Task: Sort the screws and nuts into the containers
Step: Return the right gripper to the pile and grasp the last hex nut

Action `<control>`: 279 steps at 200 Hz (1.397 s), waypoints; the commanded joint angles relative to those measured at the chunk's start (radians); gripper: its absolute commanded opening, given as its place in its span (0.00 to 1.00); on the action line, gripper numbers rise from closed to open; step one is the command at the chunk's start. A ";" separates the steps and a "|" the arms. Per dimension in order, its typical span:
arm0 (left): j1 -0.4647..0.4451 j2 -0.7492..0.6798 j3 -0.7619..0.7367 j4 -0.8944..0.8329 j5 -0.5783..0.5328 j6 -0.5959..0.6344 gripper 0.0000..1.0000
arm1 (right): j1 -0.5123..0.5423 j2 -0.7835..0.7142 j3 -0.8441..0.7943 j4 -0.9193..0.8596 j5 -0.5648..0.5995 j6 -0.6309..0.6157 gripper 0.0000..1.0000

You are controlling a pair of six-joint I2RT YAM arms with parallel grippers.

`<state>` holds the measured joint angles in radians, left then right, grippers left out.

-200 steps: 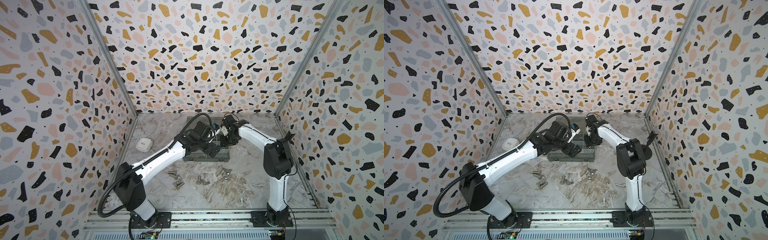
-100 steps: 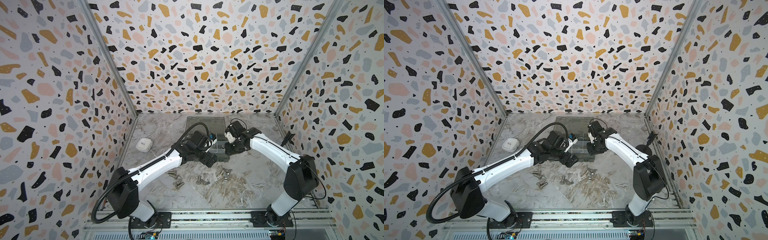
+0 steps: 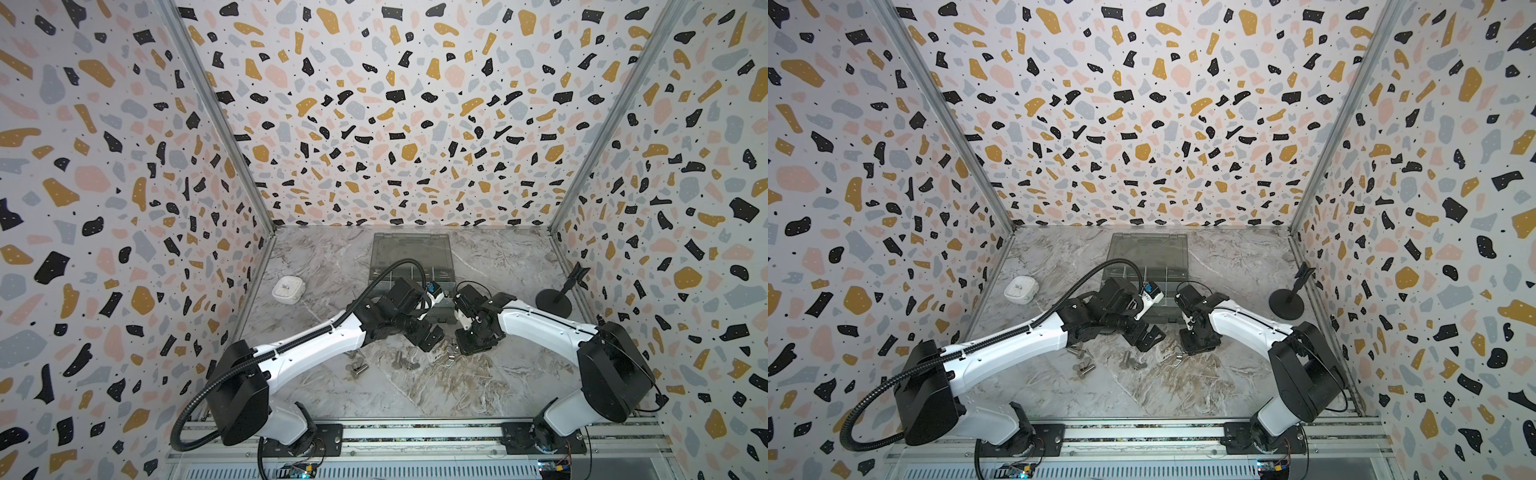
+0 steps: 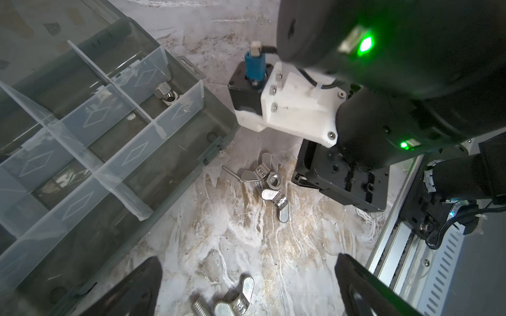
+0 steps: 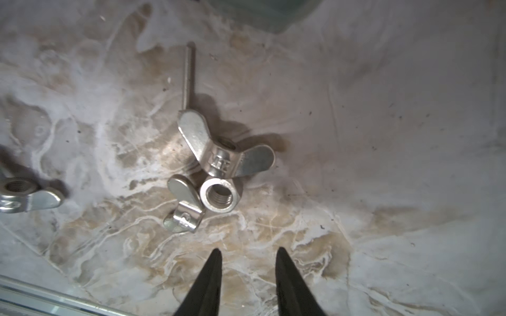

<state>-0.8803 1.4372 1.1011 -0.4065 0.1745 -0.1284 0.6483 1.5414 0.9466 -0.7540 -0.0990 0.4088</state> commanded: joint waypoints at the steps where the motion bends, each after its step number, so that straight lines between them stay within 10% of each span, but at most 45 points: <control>1: -0.003 -0.023 -0.013 0.030 -0.007 -0.013 1.00 | 0.003 -0.023 -0.025 0.034 -0.004 0.014 0.35; 279: 0.009 -0.009 0.020 -0.023 -0.067 0.019 1.00 | 0.030 0.170 0.069 0.080 -0.031 -0.048 0.36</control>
<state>-0.8780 1.4300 1.1023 -0.4259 0.1143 -0.1204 0.6735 1.6939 0.9997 -0.6605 -0.1280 0.3740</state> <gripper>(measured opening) 0.997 0.384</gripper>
